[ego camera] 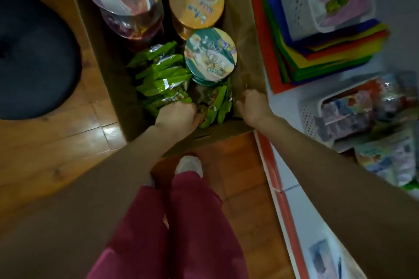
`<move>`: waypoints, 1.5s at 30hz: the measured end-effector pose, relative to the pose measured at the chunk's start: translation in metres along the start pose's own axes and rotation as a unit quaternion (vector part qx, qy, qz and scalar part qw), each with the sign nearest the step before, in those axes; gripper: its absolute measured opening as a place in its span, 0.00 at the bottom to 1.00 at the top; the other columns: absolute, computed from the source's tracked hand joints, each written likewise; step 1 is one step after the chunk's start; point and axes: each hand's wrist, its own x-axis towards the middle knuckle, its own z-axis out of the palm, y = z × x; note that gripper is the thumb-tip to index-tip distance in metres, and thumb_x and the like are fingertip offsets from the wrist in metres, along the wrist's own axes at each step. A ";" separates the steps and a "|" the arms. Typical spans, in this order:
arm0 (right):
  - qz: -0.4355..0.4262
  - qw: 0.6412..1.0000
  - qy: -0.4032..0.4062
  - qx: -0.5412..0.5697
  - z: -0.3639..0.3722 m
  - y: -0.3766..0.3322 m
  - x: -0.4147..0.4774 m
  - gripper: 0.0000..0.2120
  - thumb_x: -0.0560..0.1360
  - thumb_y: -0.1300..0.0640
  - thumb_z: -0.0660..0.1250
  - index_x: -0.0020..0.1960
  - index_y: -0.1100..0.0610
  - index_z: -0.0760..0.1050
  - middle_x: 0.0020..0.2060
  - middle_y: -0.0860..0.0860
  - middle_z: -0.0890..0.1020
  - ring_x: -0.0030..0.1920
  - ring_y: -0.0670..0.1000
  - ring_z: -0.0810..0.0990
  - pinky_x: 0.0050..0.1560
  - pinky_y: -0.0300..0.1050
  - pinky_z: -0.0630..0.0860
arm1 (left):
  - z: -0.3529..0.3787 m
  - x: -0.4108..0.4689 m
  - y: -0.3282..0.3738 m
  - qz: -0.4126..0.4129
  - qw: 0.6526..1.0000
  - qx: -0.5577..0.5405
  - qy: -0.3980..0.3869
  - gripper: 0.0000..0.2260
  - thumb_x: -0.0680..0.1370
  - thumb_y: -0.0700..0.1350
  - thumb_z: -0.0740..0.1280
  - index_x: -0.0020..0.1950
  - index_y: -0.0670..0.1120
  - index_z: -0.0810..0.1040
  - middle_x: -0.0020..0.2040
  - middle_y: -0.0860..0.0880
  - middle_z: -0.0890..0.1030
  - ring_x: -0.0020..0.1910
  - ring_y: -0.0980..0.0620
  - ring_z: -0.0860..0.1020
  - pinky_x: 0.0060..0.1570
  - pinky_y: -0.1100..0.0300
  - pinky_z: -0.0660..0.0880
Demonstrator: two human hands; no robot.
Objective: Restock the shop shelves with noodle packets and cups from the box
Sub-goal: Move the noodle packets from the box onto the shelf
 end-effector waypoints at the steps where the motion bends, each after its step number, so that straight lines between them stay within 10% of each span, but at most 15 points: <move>1: 0.009 1.000 -0.006 -0.002 0.007 0.004 0.011 0.10 0.79 0.63 0.56 0.43 0.65 0.73 0.50 0.64 0.78 0.46 0.58 0.76 0.38 0.42 0.65 | 0.012 0.013 0.001 0.001 1.000 -0.001 -0.011 0.15 0.80 0.52 0.57 0.53 0.40 0.74 0.51 0.39 0.79 0.51 0.40 0.78 0.40 0.55 0.70; 12: 0.038 0.998 -0.044 0.001 0.046 0.022 0.069 0.19 0.78 0.67 0.56 0.29 0.57 0.62 0.28 0.51 0.66 0.29 0.49 0.66 0.26 0.38 0.60 | 0.078 0.096 0.009 -0.011 0.992 -0.030 -0.120 0.23 0.75 0.58 0.65 0.59 0.41 0.72 0.56 0.41 0.78 0.56 0.42 0.77 0.50 0.52 0.73; 26: 0.128 0.988 -0.040 0.075 0.073 0.005 0.094 0.09 0.78 0.59 0.60 0.44 0.63 0.74 0.54 0.61 0.78 0.49 0.58 0.77 0.39 0.43 0.71 | 0.075 0.096 -0.026 -0.033 0.989 -0.112 -0.088 0.10 0.77 0.38 0.62 0.56 0.35 0.75 0.57 0.35 0.76 0.57 0.38 0.76 0.53 0.50 0.73; 45: 0.166 0.981 0.048 0.089 0.061 -0.006 0.073 0.10 0.78 0.61 0.59 0.54 0.64 0.75 0.56 0.62 0.78 0.56 0.62 0.77 0.50 0.49 0.74 | 0.026 0.046 -0.012 -0.034 0.992 -0.098 -0.074 0.10 0.77 0.38 0.61 0.57 0.37 0.74 0.57 0.37 0.77 0.57 0.39 0.76 0.51 0.51 0.73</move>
